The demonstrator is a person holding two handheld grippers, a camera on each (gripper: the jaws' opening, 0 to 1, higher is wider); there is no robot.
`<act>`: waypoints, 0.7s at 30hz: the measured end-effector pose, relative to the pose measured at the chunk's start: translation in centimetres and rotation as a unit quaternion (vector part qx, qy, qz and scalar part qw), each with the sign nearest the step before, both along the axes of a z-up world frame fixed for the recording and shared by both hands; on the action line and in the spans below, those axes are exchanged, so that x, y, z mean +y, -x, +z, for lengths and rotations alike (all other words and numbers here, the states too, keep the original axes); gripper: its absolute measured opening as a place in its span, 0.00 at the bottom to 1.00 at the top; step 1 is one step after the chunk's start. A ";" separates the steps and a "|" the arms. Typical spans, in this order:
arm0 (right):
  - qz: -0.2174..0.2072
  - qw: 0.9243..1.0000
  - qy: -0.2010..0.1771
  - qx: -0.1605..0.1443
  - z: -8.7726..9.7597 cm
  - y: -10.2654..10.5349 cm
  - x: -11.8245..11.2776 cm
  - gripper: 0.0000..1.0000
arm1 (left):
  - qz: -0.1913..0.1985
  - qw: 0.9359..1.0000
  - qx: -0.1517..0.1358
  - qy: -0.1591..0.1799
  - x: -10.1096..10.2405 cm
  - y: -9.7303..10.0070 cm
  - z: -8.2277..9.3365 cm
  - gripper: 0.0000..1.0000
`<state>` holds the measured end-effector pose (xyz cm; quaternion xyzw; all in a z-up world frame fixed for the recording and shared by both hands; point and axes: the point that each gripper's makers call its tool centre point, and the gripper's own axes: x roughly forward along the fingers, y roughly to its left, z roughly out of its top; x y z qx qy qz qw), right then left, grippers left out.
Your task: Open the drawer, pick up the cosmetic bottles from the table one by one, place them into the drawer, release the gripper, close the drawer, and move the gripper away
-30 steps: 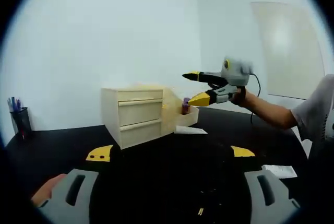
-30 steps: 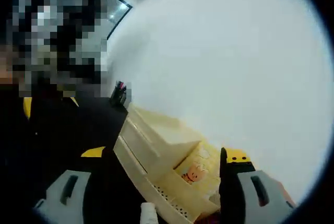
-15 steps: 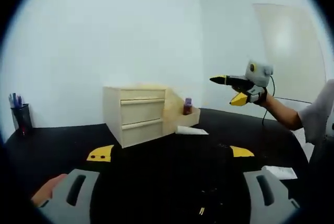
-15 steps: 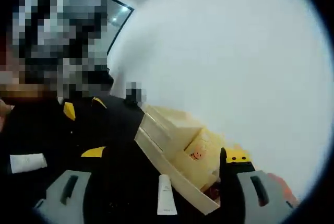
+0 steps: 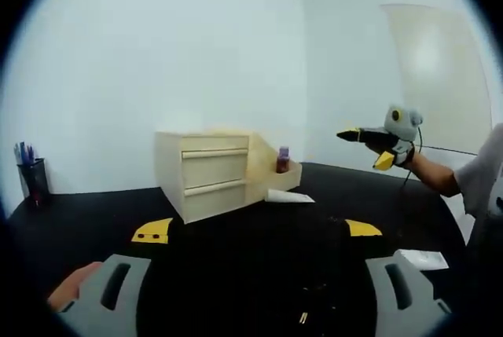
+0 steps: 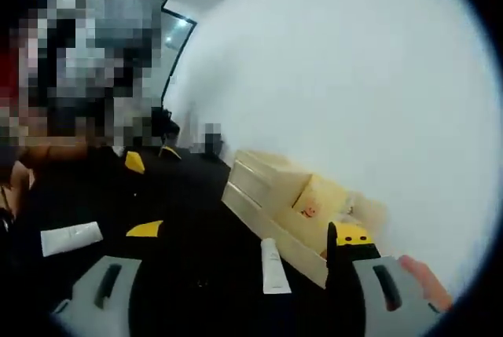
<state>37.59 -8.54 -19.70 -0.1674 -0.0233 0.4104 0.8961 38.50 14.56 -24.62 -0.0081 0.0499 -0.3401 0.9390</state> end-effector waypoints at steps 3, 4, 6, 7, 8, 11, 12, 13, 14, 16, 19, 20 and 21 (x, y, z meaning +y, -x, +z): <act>0.003 1.000 -0.001 0.003 -0.2 0.7 0.0 0.77 | -0.001 1.000 -0.005 -0.001 -0.1 0.1 0.3 0.79; 0.004 1.000 0.000 0.002 -0.4 0.9 -0.1 0.77 | -0.001 1.000 -0.006 0.000 -0.1 0.1 0.3 0.79; 0.003 1.000 0.003 0.002 -0.4 0.6 -0.5 0.77 | -0.002 1.000 -0.006 0.002 -0.1 0.2 0.4 0.78; 0.003 1.000 0.003 0.001 -0.5 0.6 -0.7 0.76 | -0.002 1.000 -0.006 0.002 -0.2 0.2 0.4 0.78; 0.002 1.000 0.004 0.003 -0.8 0.5 -0.8 0.76 | -0.003 1.000 -0.007 0.002 -0.2 0.3 0.4 0.78; 0.002 1.000 0.000 0.011 -1.6 0.3 -1.0 0.74 | -0.006 1.000 -0.008 0.006 -0.4 0.3 0.5 0.77; 0.002 1.000 0.001 0.014 -2.0 0.2 -1.1 0.73 | -0.007 1.000 -0.007 0.006 -0.5 0.3 0.5 0.76; 0.002 1.000 0.001 0.017 -2.3 0.1 -1.2 0.73 | -0.008 1.000 -0.008 0.005 -0.6 0.3 0.4 0.76; 0.002 1.000 0.002 0.020 -2.5 -0.5 -1.6 0.72 | -0.009 1.000 -0.007 0.003 -0.6 0.3 0.4 0.75; 0.002 1.000 -0.002 0.020 -3.2 -1.0 -1.8 0.71 | -0.011 1.000 -0.005 0.001 -0.7 0.3 0.2 0.75; 0.012 1.000 -0.025 0.006 -3.6 -1.2 -1.7 0.71 | -0.015 1.000 -0.001 0.002 -0.9 0.3 -0.1 0.74; 0.010 1.000 -0.028 0.004 -3.8 -1.3 -1.9 0.71 | -0.017 1.000 0.001 0.003 -1.0 0.3 -0.1 0.74; 0.008 0.999 -0.032 0.003 -4.1 -1.5 -1.9 0.71 | -0.017 1.000 0.003 0.005 -1.0 0.2 -0.2 0.74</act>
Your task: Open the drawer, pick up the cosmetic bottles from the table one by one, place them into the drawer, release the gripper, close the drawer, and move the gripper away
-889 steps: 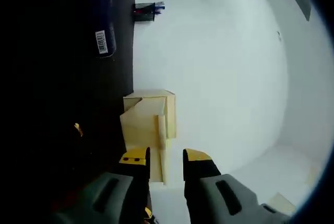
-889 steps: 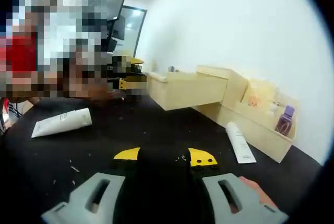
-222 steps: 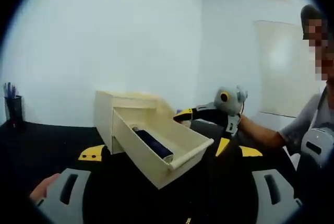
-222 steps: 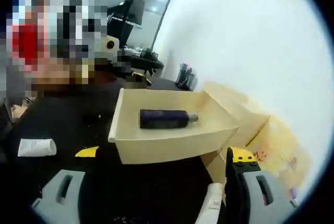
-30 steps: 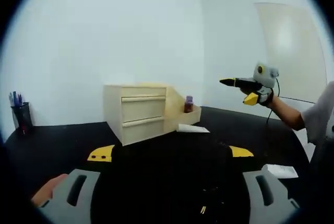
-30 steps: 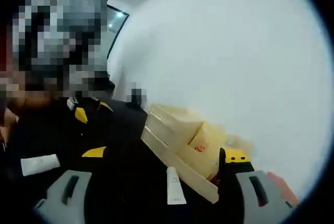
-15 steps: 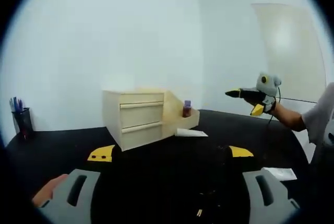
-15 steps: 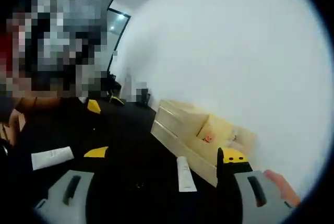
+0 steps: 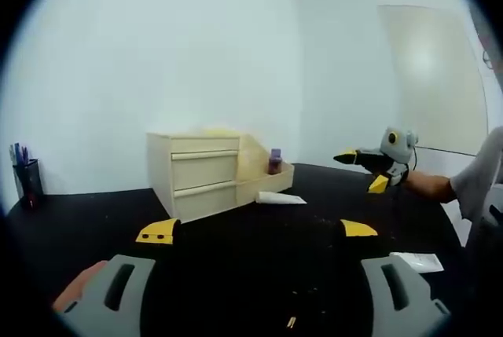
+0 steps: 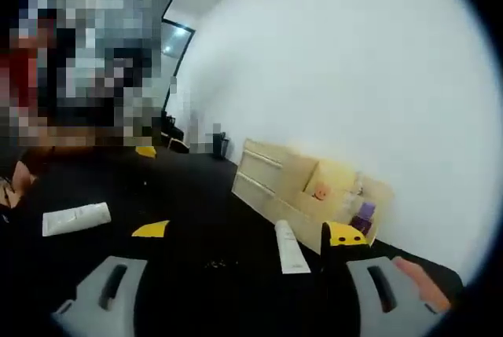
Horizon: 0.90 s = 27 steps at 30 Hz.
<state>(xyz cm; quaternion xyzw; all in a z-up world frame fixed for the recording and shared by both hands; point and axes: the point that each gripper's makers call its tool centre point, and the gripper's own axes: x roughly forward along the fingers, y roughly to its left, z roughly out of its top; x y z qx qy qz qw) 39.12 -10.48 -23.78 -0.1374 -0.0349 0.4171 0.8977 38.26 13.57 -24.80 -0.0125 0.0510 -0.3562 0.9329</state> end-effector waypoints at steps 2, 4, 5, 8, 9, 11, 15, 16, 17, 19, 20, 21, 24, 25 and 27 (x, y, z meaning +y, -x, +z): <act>-0.010 1.000 -0.012 -0.006 -1.0 0.0 0.0 0.71 | -0.002 1.000 0.005 0.005 -0.2 0.0 -0.1 0.74; -0.042 0.998 0.003 -0.038 -1.1 -0.6 -0.7 0.68 | -0.004 1.000 0.008 0.004 -0.5 0.0 -0.2 0.74; -0.048 0.996 0.020 -0.066 -1.2 -0.5 -0.8 0.66 | -0.005 1.000 0.008 0.004 -0.7 0.0 -0.1 0.74; -0.054 0.997 -0.009 -0.048 -2.0 -0.8 -0.8 0.61 | -0.012 1.000 0.002 0.020 -1.7 0.5 1.0 0.73; -0.041 0.998 -0.026 -0.039 -1.9 -0.2 -0.3 0.62 | -0.010 1.000 0.001 0.027 -1.9 0.4 1.3 0.73; -0.041 0.997 -0.024 -0.056 -1.3 0.2 -0.3 0.62 | -0.004 0.999 0.005 0.041 -2.3 0.1 1.7 0.71; -0.027 0.999 -0.006 -0.042 -2.4 0.8 0.5 0.62 | 0.020 0.998 0.021 0.048 -3.4 -1.0 2.2 0.70; -0.022 0.999 0.001 -0.040 -2.7 1.0 0.8 0.62 | 0.019 0.998 0.025 0.055 -3.8 -1.1 2.4 0.69; -0.018 0.999 0.006 -0.039 -2.9 1.2 1.0 0.62 | 0.022 0.997 0.030 0.072 -4.3 -1.3 2.7 0.69; -0.006 0.999 0.016 -0.040 -3.2 1.7 1.4 0.62 | 0.030 0.994 0.044 0.092 -4.9 -1.9 2.9 0.69; 0.003 0.999 0.017 -0.035 -3.4 1.9 1.6 0.62 | 0.038 0.992 0.054 0.104 -5.2 -2.2 2.8 0.69; 0.012 0.999 0.016 -0.026 -3.6 2.1 1.8 0.62 | 0.053 0.990 0.068 0.115 -5.3 -2.8 2.7 0.69; 0.020 0.999 0.023 -0.016 -4.1 2.3 2.0 0.62 | 0.088 0.980 0.082 0.159 -5.7 -4.4 2.9 0.69; 0.021 0.999 0.024 -0.014 -4.2 2.4 2.1 0.62 | 0.093 0.977 0.087 0.172 -5.8 -4.8 3.0 0.69; 0.022 0.999 0.027 -0.011 -4.3 2.3 2.1 0.61 | 0.107 0.966 0.109 0.210 -6.0 -5.7 2.9 0.69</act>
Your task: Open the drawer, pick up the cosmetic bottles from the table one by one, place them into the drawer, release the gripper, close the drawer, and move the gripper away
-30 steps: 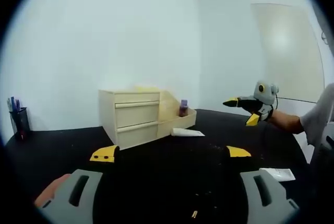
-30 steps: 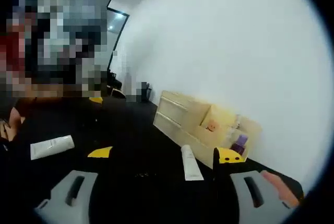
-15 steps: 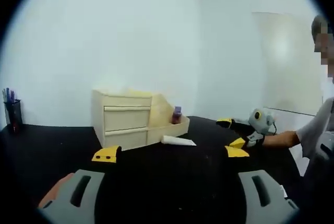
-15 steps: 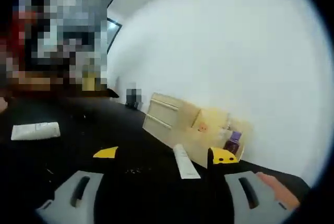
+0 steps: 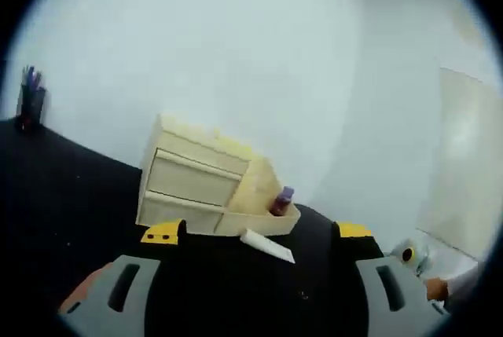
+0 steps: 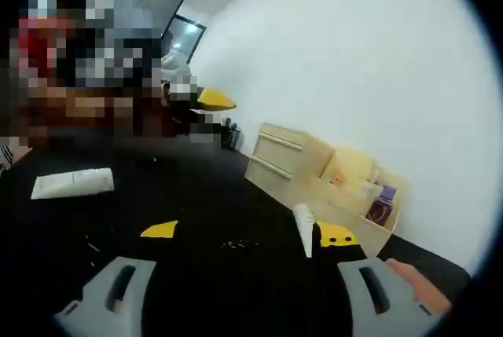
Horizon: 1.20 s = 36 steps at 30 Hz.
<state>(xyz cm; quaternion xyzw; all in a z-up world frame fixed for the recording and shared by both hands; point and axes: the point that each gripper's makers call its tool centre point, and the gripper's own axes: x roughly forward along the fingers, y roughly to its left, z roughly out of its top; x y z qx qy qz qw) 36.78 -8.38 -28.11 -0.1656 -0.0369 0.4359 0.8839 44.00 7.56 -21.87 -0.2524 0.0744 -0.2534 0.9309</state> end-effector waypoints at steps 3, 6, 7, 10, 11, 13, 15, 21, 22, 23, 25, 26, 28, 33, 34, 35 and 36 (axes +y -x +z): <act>0.001 1.000 -0.001 0.004 -0.1 0.0 0.0 0.61 | 0.022 0.998 0.024 0.056 0.0 -1.4 -0.3 0.69; -0.001 1.000 0.002 0.008 -0.2 -0.3 -0.2 0.60 | 0.036 0.988 0.051 0.144 0.2 -2.7 -0.6 0.66; -0.001 1.000 0.002 0.009 -0.3 -0.4 -0.2 0.59 | 0.037 0.983 0.059 0.168 0.3 -2.9 -0.8 0.63; 0.000 1.000 0.000 0.012 -0.3 -0.6 -0.2 0.59 | 0.083 0.955 0.079 0.272 2.1 -4.2 -1.5 0.52; -0.001 1.000 -0.001 0.012 -0.2 -0.6 -0.2 0.59 | 0.095 0.947 0.079 0.296 2.6 -4.5 -1.7 0.50; -0.001 1.000 -0.003 0.015 -0.2 -0.8 -0.3 0.59 | 0.117 0.933 0.060 0.334 3.4 -4.8 -1.7 0.51; -0.001 1.000 -0.007 0.017 -0.2 -0.9 -0.3 0.59 | 0.123 0.930 0.056 0.341 3.0 -5.0 -2.1 0.55; 0.001 1.000 -0.006 0.019 -0.3 -1.0 -0.2 0.58 | 0.147 0.895 0.051 0.419 3.2 -6.1 -2.3 0.52; 0.001 1.000 -0.005 0.019 -0.3 -0.9 -0.2 0.59 | 0.157 0.887 0.047 0.431 3.5 -6.3 -2.4 0.52; 0.001 1.000 -0.005 0.019 -0.3 -1.0 -0.2 0.58 | 0.169 0.880 0.047 0.442 3.8 -6.4 -2.7 0.51; -0.002 1.000 -0.003 0.018 -0.3 -1.0 -0.3 0.58 | 0.185 0.869 0.052 0.455 4.0 -6.7 -3.5 0.43; -0.002 1.000 -0.002 0.018 -0.3 -1.0 -0.3 0.58 | 0.181 0.866 0.056 0.462 3.9 -6.8 -3.8 0.39; -0.001 1.000 -0.002 0.019 -0.4 -1.0 -0.2 0.58 | 0.184 0.865 0.061 0.462 4.2 -8.0 -4.3 0.33; 0.001 1.000 0.001 0.019 -0.4 -1.0 -0.1 0.58 | 0.194 0.854 0.064 0.479 5.1 -8.6 -4.4 0.30; 0.001 1.000 0.001 0.019 -0.4 -1.0 -0.1 0.58 | 0.203 0.843 0.075 0.493 5.6 -8.8 -4.8 0.28; 0.001 1.000 0.002 0.018 -0.4 -0.9 -0.1 0.57 | 0.208 0.839 0.072 0.498 5.9 -9.1 -5.0 0.26; 0.001 1.000 0.002 0.018 -0.4 -0.9 -0.1 0.57 | 0.211 0.836 0.069 0.503 6.3 -9.3 -5.2 0.25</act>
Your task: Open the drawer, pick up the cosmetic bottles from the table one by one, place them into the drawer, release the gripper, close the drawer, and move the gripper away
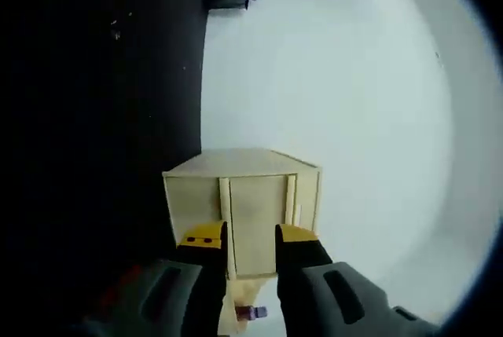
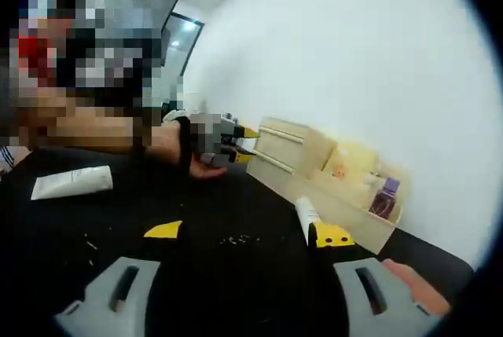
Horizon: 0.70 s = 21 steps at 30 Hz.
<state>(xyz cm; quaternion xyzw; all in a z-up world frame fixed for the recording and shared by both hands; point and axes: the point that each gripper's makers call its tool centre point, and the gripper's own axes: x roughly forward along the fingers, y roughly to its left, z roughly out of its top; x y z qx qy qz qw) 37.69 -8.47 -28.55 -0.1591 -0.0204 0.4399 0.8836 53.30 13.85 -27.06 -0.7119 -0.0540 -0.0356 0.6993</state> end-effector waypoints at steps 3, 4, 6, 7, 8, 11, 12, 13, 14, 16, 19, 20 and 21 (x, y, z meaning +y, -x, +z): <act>0.000 1.000 0.001 -0.001 0.0 0.0 0.0 0.57 | -0.001 1.000 0.011 -0.009 -0.1 -0.3 -0.5 0.25; 0.000 1.000 0.001 -0.001 0.0 0.0 0.0 0.57 | -0.003 1.000 0.011 -0.011 -0.1 -0.5 -0.4 0.25; 0.000 1.000 0.003 -0.001 -0.1 0.0 0.0 0.57 | -0.003 1.000 0.012 -0.023 -0.1 -0.9 -0.3 0.25; 0.000 1.000 0.004 0.000 -0.1 0.0 0.1 0.57 | -0.003 1.000 0.013 -0.027 -0.2 -0.8 -0.3 0.25; 0.000 1.000 0.004 0.000 -0.1 0.0 0.1 0.57 | -0.002 1.000 0.014 -0.026 -0.2 -0.9 -0.4 0.25; 0.000 1.000 0.004 0.000 -0.1 0.1 0.1 0.57 | 0.005 1.000 0.017 -0.015 0.0 -1.2 -0.7 0.25; 0.000 1.000 0.005 0.000 -0.2 0.1 0.1 0.56 | 0.005 1.000 0.018 -0.016 0.0 -1.3 -0.7 0.25; 0.001 1.000 0.006 0.000 -0.2 0.1 0.1 0.56 | 0.002 1.000 0.019 -0.022 0.0 -1.5 -0.7 0.25; 0.001 1.000 0.006 0.000 -0.2 0.1 0.1 0.56 | 0.001 0.999 0.019 -0.026 0.0 -1.6 -0.7 0.25; 0.002 1.000 0.006 0.000 -0.2 0.1 0.1 0.56 | 0.004 0.999 0.020 -0.027 0.0 -1.6 -0.7 0.24; 0.002 1.000 0.008 0.000 -0.3 0.1 0.1 0.56 | 0.007 0.999 0.021 -0.030 -0.2 -1.4 -0.8 0.20; 0.002 1.000 0.008 -0.001 -0.3 0.2 0.1 0.55 | 0.007 0.999 0.021 -0.030 -0.4 -1.3 -0.9 0.18; 0.002 1.000 0.008 -0.001 -0.3 0.2 0.1 0.55 | 0.005 0.999 0.021 -0.032 -0.5 -1.3 -0.9 0.16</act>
